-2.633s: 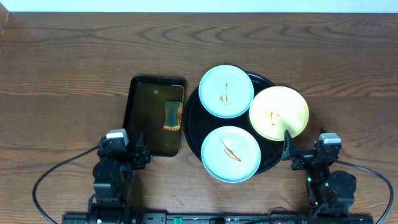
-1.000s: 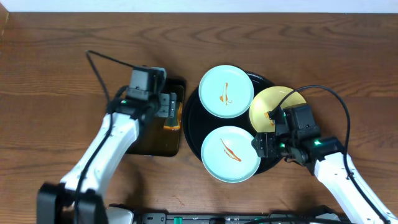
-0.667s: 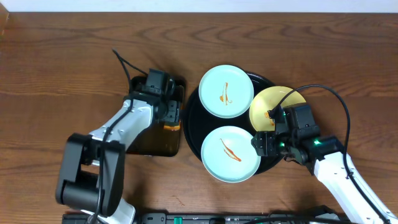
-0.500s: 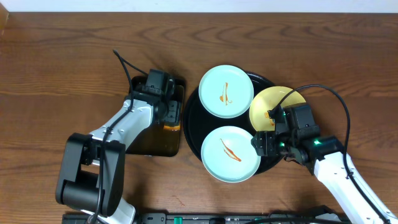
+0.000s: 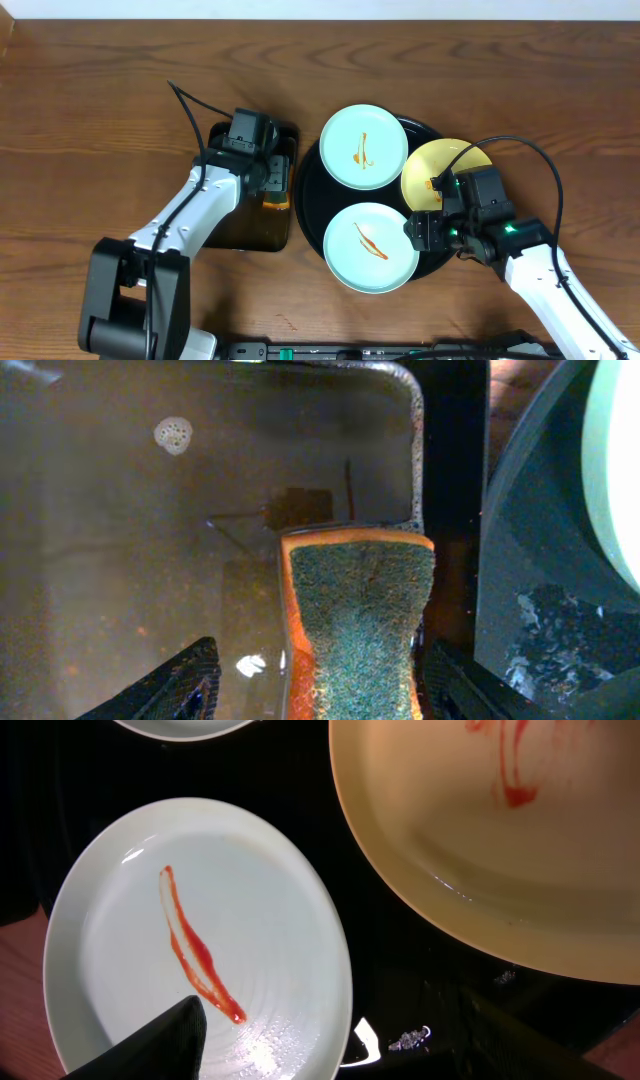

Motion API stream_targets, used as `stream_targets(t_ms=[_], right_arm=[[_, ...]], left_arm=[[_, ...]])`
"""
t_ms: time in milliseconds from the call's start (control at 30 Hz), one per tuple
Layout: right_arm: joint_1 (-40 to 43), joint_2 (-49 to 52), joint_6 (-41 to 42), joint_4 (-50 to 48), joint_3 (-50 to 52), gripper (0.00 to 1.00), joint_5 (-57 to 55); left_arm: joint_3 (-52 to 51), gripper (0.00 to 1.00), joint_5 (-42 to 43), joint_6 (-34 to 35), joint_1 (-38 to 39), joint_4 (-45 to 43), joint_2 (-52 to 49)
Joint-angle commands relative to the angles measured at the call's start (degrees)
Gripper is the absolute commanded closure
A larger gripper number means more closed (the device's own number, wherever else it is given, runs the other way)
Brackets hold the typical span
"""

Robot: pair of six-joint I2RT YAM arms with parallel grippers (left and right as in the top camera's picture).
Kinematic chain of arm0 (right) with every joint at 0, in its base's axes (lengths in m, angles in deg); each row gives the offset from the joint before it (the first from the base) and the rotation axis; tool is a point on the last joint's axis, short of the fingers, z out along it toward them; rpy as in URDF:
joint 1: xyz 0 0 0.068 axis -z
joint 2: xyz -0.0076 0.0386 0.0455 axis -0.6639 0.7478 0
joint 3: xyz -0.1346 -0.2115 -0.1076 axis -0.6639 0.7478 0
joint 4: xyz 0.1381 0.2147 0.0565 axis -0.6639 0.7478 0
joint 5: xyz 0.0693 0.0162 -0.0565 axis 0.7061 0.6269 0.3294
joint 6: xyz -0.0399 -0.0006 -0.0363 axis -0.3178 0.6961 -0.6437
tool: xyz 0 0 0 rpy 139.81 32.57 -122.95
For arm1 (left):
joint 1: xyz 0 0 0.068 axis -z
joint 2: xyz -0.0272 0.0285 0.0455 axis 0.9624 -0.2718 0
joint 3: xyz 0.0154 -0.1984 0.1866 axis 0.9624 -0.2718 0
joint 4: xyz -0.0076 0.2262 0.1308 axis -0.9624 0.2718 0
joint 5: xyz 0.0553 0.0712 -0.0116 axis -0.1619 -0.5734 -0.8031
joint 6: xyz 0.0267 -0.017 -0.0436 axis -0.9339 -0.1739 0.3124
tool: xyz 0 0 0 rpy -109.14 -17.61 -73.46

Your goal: Clean dirty plates on tray and stack at the side

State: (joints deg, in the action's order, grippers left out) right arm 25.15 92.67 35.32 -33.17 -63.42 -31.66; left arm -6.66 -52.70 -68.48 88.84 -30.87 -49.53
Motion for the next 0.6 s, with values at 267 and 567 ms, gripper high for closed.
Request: stream_targets(t_ms=[267,567], right_arm=[[-0.6,0.2,0.6,0.1,-1.1,0.24,-0.5],[-0.6,0.2,0.6,0.2,-1.1,0.23,-0.5]], left_arm=[[-1.1,0.34,0.3,1.1,2.7,0.3,-4.7],[-1.1,0.68,0.3,1.1,2.7,0.9,-6.3]])
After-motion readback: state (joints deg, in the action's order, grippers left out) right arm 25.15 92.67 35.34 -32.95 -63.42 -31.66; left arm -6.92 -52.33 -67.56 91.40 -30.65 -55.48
